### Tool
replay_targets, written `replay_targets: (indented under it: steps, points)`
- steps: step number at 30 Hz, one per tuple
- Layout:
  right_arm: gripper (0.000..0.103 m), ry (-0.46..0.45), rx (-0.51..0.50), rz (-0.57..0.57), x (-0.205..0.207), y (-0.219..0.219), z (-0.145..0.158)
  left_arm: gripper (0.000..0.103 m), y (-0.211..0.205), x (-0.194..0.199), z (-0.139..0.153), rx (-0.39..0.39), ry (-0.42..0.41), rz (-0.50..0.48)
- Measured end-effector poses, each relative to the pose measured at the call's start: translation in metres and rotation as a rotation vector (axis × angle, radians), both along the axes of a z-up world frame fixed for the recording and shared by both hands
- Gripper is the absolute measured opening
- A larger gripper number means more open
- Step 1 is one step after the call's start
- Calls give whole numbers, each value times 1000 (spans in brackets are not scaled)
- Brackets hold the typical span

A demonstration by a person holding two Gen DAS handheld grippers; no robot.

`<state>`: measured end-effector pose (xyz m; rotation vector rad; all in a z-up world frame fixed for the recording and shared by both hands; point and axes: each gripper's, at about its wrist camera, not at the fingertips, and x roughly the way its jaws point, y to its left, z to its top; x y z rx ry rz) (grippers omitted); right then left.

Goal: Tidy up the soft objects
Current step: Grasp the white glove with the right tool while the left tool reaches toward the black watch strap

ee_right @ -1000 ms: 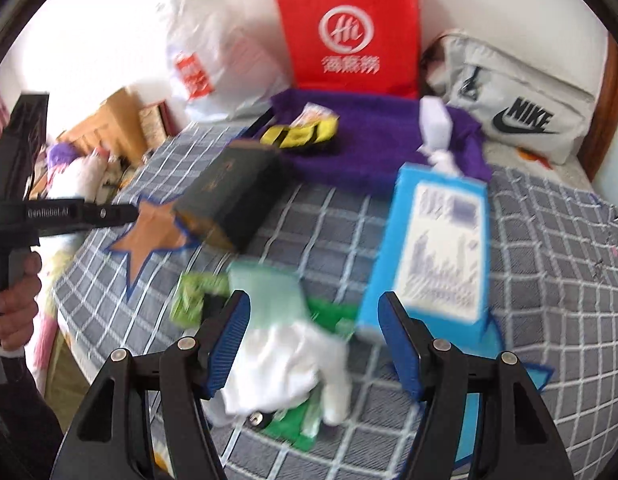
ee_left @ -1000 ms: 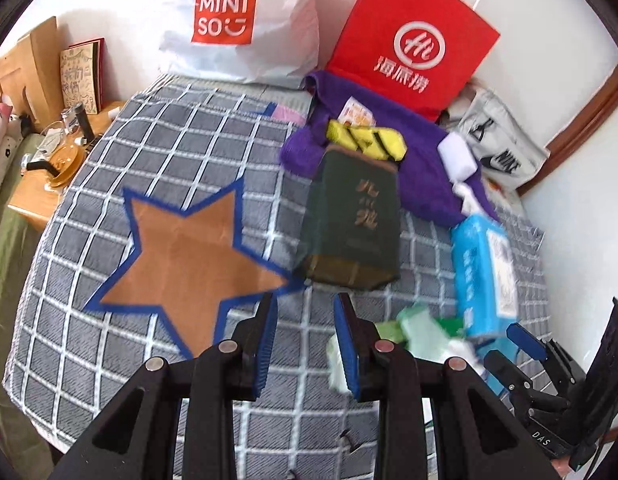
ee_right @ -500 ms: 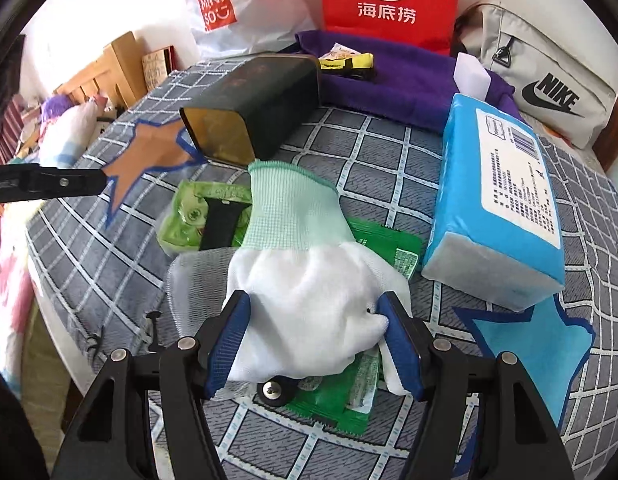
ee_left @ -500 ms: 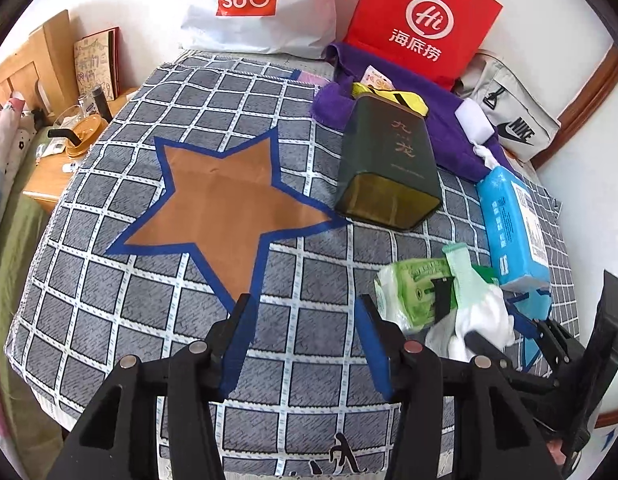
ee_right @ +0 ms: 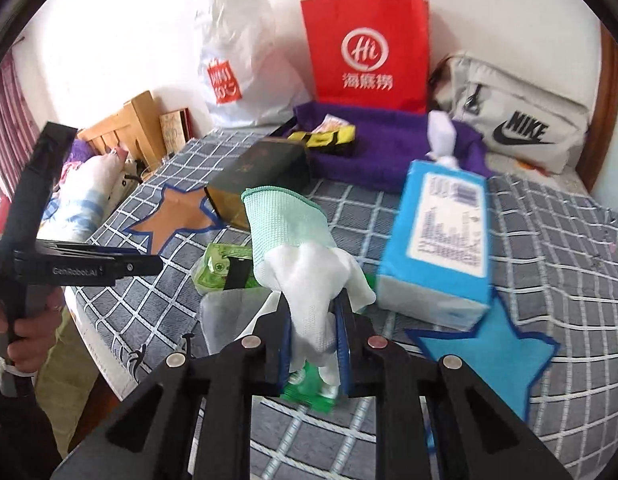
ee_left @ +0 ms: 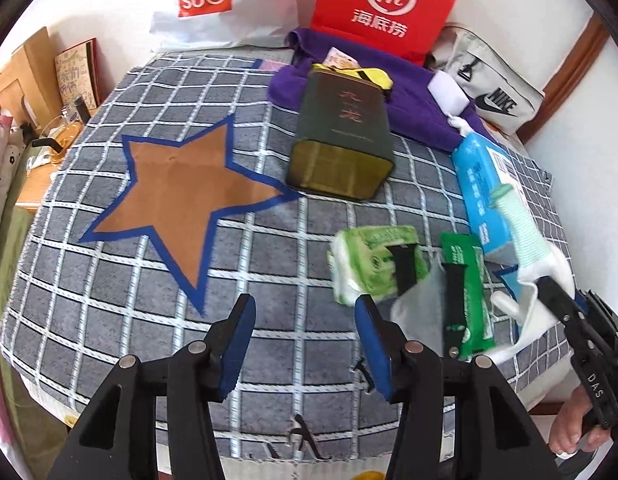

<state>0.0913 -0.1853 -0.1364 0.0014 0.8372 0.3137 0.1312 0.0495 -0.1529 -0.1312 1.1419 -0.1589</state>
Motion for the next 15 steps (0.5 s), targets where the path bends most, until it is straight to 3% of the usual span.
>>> replay_targets:
  steps: [7,15]
  points:
    - [19,33,-8,-67,-18,-39,-15,50,-28,-7,-10,-13,17,-41]
    - [19,72,-12,-114,-42,-79,-45,50,-34,-3,-15,21,-34,-33]
